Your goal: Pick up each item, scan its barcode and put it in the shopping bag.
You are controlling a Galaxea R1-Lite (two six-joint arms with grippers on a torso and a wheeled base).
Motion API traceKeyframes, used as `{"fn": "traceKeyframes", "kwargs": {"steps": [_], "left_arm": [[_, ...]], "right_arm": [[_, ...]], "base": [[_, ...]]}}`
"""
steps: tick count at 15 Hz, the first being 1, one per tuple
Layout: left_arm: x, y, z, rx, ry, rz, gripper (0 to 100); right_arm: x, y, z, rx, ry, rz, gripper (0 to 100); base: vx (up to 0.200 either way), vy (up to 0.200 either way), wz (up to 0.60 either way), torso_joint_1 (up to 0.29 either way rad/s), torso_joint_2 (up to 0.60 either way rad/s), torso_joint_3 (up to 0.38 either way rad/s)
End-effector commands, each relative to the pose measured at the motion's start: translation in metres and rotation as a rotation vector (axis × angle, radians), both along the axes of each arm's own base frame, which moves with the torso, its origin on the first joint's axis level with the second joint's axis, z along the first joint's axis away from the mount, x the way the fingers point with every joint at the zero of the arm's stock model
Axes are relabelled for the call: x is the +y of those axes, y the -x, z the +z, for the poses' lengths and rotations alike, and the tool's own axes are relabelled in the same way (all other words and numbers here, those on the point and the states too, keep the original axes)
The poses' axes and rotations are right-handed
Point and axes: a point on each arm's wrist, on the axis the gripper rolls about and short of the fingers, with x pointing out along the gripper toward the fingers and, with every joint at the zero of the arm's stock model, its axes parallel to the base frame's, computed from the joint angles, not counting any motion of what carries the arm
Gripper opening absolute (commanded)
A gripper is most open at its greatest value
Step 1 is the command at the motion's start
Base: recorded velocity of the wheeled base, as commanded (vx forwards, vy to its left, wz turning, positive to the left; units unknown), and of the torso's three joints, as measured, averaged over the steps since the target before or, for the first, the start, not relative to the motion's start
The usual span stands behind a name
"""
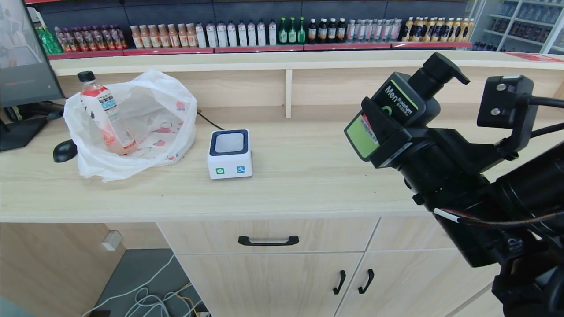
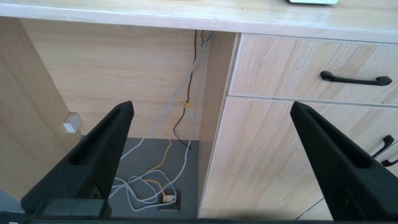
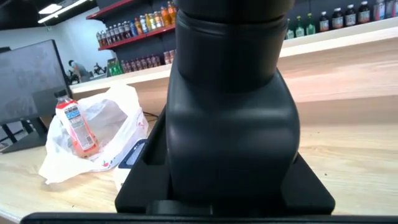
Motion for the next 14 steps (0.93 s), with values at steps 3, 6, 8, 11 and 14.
{"fn": "traceKeyframes", "kwargs": {"steps": [3,6,8,11,14], "left_arm": [[0.000,0.000,0.000,0.000,0.002,0.000,100],[0.000,0.000,0.000,0.000,0.002,0.000,100],[0.000,0.000,0.000,0.000,0.003,0.000,100],[0.000,0.000,0.000,0.000,0.003,0.000,100],[0.000,0.000,0.000,0.000,0.003,0.000,100]], "right_arm": [[-0.001,-0.006,-0.004,0.012,0.003,-0.014,0],[0.003,-0.011,-0.007,0.018,0.006,-0.013,0],[0.005,-0.013,-0.009,0.024,0.012,-0.013,0],[0.006,-0.014,-0.009,0.023,0.010,-0.013,0],[0.009,-0.017,-0.012,0.029,0.016,-0.013,0]], "base": [[0.000,0.200,0.00,0.009,0.01,0.001],[0.000,0.200,0.00,-0.001,0.00,0.001],[0.000,0.200,0.00,0.007,0.00,0.002],[0.000,0.200,0.00,0.001,0.00,0.004],[0.000,0.200,0.00,-0.001,0.00,0.002]]}}
